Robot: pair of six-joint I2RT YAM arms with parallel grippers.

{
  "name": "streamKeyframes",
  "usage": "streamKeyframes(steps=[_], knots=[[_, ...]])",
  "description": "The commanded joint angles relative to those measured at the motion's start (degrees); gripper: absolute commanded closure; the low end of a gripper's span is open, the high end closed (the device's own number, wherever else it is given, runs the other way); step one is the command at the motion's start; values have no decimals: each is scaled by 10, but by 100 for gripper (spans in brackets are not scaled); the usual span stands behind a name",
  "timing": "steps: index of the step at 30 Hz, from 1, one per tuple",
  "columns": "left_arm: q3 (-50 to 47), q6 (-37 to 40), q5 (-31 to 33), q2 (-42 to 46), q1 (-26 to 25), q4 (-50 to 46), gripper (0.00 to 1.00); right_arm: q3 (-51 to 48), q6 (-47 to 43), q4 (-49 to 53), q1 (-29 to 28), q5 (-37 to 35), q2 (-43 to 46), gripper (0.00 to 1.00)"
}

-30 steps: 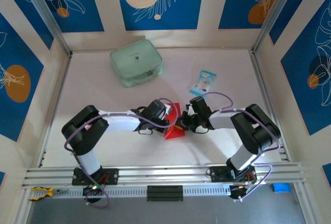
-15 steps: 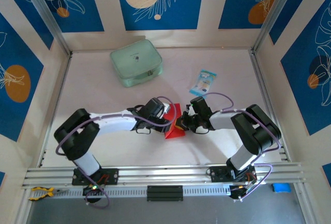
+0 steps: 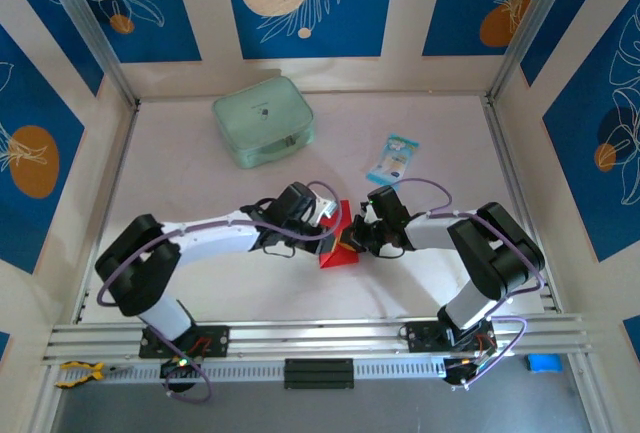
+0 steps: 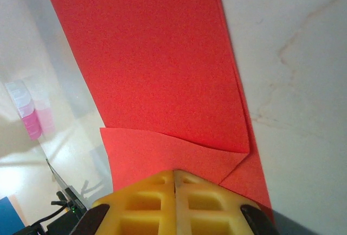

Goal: Fold a paper plane with a square sheet of paper (pick it up from the middle)
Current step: Fold the triangle a second time at the center of the table.

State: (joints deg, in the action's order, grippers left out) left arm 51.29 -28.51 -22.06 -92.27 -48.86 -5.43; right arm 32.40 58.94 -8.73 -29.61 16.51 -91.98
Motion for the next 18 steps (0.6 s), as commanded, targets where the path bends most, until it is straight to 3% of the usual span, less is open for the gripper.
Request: streamKeyframes(steps=[1, 18], knots=[[14, -19, -68, -31, 3, 27, 90, -4, -5, 59, 3, -26, 1, 99], [33, -26, -68, -105, 3, 8, 90, -2, -7, 64, 2, -25, 0, 99]])
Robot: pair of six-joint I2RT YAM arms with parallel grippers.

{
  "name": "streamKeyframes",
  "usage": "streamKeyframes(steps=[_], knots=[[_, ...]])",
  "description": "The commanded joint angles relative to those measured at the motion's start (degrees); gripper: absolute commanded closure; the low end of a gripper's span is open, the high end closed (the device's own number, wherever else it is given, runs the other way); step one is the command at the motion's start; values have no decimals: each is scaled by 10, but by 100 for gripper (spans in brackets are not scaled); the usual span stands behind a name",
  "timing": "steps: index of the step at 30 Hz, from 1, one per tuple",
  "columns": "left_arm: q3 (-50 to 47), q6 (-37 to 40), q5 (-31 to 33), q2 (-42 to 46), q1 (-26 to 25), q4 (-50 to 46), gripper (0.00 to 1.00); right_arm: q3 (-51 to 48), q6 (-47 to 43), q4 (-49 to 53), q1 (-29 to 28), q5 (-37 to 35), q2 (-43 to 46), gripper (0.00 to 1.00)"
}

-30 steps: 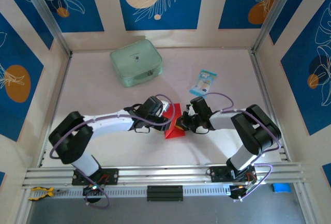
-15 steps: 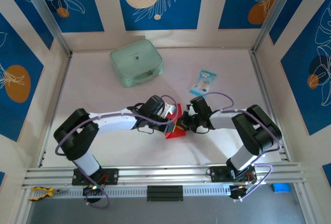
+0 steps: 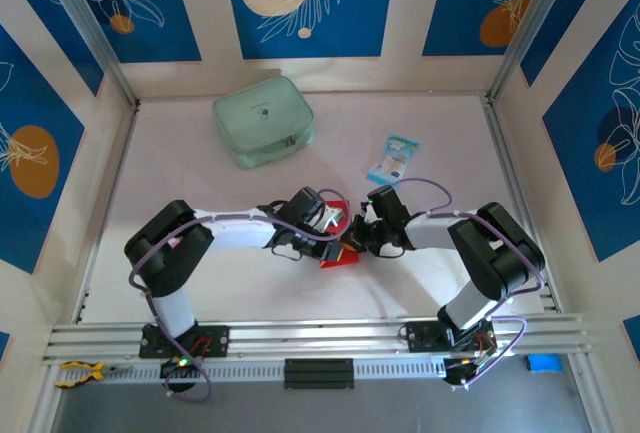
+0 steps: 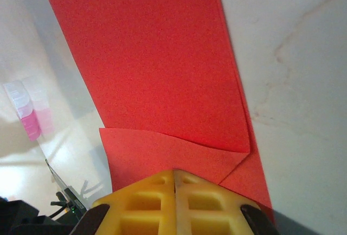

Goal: Fold a paper plane with a square sheet of paper (pick it up from the middle)
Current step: Fold the triangle a second time at the center of the table.

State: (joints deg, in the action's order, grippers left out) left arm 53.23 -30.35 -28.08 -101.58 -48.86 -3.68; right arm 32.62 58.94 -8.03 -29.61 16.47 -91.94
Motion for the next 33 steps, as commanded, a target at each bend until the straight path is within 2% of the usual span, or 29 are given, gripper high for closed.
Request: streamKeyframes(steps=[1, 8, 23, 33], knots=[[12, -6, -7, -13, 3, -11, 90, -5, -7, 57, 2, -25, -1, 99], [-9, -7, 6, -10, 3, -12, 90, -4, -9, 60, 2, -26, -1, 99], [-54, -27, -15, 10, 4, 21, 89, -6, -10, 64, 4, -29, -4, 99], [-88, -25, -19, 37, 3, 9, 89, -4, -13, 69, 6, -31, -4, 99]])
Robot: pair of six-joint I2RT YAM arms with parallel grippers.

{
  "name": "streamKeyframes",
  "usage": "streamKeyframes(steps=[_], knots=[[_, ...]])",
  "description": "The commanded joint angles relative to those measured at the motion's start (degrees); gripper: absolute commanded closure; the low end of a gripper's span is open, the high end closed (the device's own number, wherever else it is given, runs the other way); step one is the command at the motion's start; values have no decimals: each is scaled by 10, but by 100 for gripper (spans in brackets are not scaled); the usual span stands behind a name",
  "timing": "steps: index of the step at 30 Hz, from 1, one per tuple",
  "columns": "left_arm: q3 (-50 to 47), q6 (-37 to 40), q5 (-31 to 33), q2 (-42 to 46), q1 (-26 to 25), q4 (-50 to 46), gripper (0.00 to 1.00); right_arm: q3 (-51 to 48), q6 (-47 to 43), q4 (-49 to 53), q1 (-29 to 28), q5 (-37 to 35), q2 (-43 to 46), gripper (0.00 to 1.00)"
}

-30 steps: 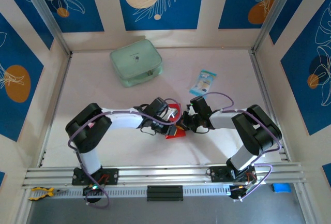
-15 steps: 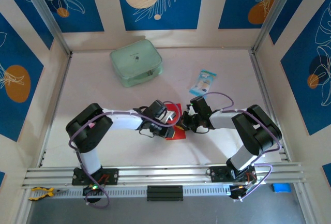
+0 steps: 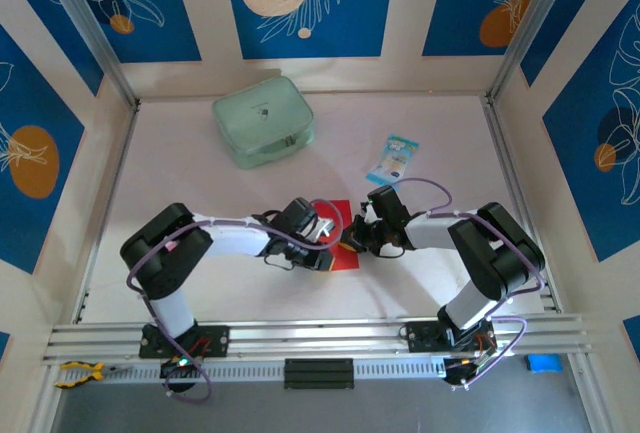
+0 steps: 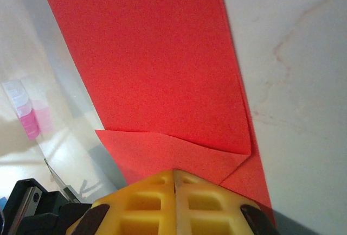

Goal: Fold a paper plane with a square sheet of paper (pick it up from the middle)
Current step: Fold the triangle a second time at the center of the table.

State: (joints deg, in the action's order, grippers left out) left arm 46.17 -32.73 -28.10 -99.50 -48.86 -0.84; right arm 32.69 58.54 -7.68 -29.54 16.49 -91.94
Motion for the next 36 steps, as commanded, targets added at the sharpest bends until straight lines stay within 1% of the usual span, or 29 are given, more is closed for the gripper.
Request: streamKeyframes(steps=[1, 3, 9, 16, 19, 31, 33, 36], knots=[[-21, -1, -21, 19, 4, -21, 89, -5, -10, 65, 6, -30, -4, 99], [-28, 0, -28, 23, 4, -21, 89, -5, -10, 67, 6, -31, -3, 99], [-38, 10, -23, 33, 3, -43, 89, -5, -11, 70, 8, -31, 0, 99], [-29, 2, -12, 90, 4, -33, 89, -3, -11, 70, 7, -27, 2, 99], [-19, -6, 4, 101, 5, -19, 89, -2, -11, 70, 7, -26, 2, 99], [61, -8, 23, -16, 15, 1, 89, -3, -9, 64, 5, -24, -1, 99], [61, -8, 29, -30, 15, -11, 90, -3, -10, 61, 5, -22, -2, 99], [35, -15, 43, -32, 15, -16, 90, -2, -13, 56, 4, -15, -4, 99]])
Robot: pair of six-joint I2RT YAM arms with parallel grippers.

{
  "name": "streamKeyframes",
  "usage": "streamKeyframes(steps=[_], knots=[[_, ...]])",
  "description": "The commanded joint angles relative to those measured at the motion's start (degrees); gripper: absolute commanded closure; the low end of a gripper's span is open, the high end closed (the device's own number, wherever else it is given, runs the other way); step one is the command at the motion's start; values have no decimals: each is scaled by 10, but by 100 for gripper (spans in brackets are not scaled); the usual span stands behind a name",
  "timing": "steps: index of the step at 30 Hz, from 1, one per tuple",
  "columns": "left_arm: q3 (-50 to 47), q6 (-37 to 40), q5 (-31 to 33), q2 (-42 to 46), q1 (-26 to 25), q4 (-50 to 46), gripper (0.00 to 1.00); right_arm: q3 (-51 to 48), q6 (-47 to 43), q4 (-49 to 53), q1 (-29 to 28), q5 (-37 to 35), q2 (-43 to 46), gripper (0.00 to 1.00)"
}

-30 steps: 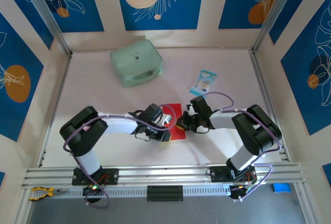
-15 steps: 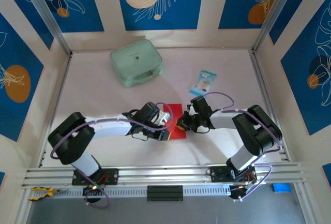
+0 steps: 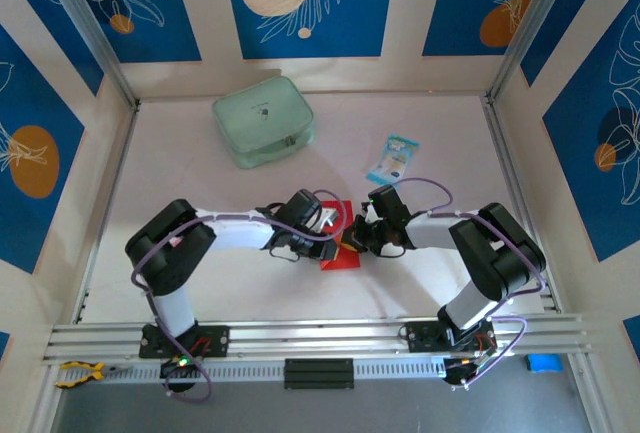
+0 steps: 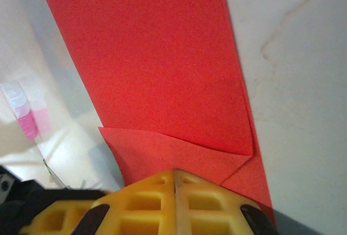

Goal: Fold a paper plane with a square sheet of paper (pick it up from the middle)
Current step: Fold the triangle a second time at the center of the table.

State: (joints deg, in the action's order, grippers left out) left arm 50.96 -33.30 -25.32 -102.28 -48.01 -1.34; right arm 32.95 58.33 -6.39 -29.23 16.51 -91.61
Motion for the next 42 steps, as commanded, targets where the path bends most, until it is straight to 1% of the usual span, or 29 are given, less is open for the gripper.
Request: streamKeyframes(steps=[1, 4, 7, 12, 15, 20, 24, 28, 33, 42], knots=[[-25, -14, 18, -1, 6, -10, 91, -3, -11, 41, 1, -14, -8, 99], [-62, -32, 13, 7, 5, 16, 91, -1, -14, 38, 1, -11, -5, 98], [-84, -34, 17, 9, 5, 20, 91, 10, -21, 39, 3, -3, -1, 98], [-88, -34, 15, 12, 5, 22, 92, 31, -30, 38, 0, 14, 18, 96], [-88, -34, 16, 12, 5, 23, 93, 37, -28, 29, -13, 20, 22, 95], [-89, -35, 20, 12, 5, 24, 95, 32, -7, 4, -44, 13, -6, 96], [-89, -35, 26, 15, 5, 20, 95, 10, 9, -1, -54, -9, -31, 97], [-90, -37, 29, 16, 5, 19, 97, -21, 14, -32, -32, -10, -34, 97], [-90, -34, 26, 12, 5, 17, 100, -22, -9, -50, 4, 4, -36, 97], [-94, -35, 27, 13, 5, 14, 100, -37, -24, -97, 57, 27, -47, 96]])
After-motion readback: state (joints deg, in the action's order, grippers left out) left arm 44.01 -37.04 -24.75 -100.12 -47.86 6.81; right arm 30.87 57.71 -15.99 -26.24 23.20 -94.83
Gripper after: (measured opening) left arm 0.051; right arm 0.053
